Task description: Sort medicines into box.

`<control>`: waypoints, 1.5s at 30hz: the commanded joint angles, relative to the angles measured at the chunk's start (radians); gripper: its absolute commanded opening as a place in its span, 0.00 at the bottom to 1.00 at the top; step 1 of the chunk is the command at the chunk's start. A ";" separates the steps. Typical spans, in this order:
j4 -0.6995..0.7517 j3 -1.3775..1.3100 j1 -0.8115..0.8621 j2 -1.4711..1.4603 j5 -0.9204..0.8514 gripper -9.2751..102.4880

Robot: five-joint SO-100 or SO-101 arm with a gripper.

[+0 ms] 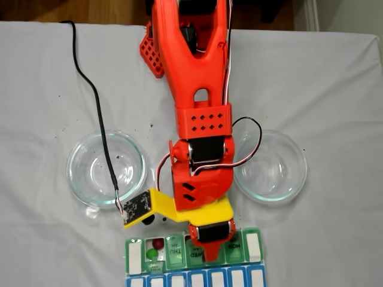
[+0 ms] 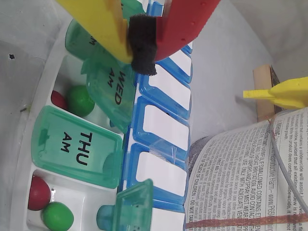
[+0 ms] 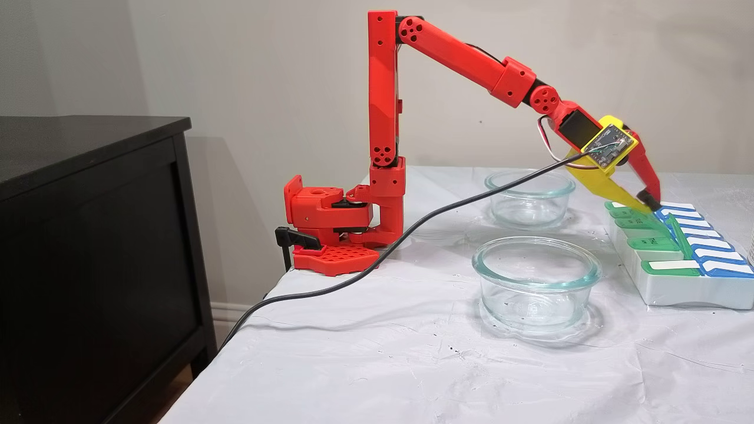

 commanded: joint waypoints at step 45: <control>0.091 -0.123 0.106 -0.107 -0.149 0.08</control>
